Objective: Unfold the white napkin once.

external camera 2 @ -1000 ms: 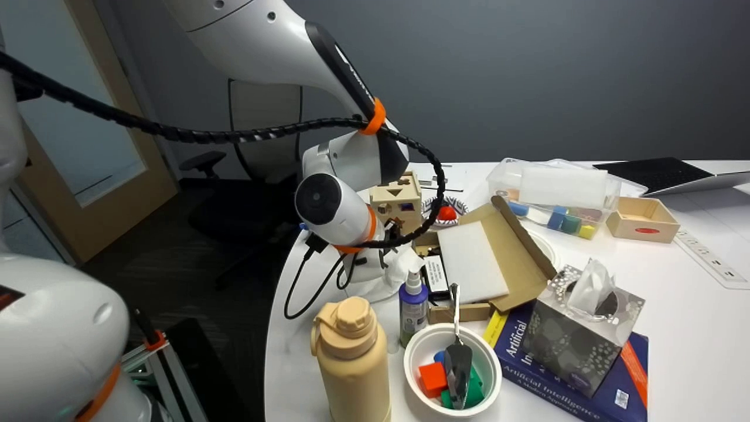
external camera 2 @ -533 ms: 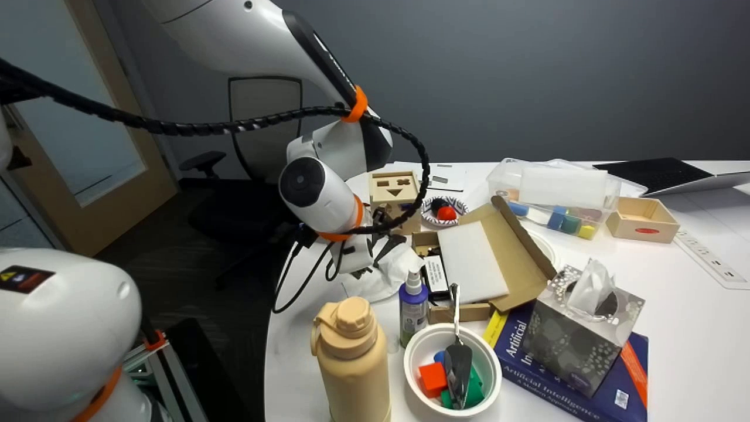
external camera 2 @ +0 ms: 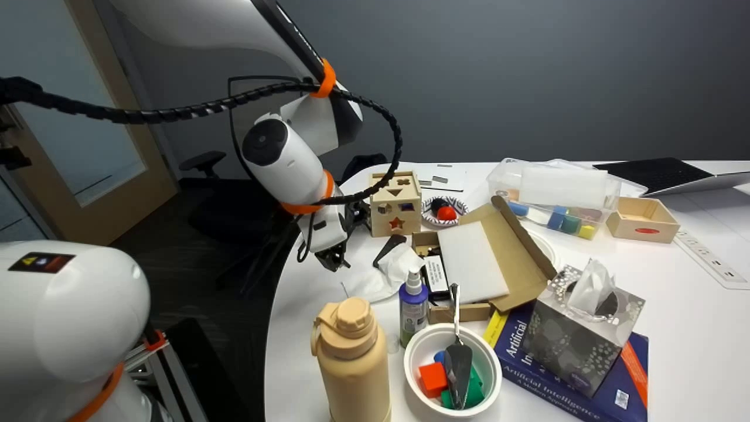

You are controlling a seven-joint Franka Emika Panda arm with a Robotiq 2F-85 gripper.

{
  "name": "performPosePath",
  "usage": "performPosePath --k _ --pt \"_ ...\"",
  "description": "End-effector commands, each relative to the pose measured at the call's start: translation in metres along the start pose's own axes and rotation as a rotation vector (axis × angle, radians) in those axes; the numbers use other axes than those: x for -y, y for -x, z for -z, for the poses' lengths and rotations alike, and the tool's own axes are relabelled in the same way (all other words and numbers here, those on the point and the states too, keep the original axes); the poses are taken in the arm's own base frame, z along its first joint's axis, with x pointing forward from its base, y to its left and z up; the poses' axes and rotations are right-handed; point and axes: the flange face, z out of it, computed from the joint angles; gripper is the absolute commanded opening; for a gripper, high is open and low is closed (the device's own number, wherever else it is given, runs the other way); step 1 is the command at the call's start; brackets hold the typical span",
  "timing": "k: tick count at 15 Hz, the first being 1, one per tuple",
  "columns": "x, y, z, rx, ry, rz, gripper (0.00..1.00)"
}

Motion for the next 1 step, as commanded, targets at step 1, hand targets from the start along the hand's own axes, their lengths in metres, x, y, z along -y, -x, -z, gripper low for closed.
performPosePath --k 1 --pt "-0.0017 0.0091 0.0238 0.032 -0.011 0.071 1.0"
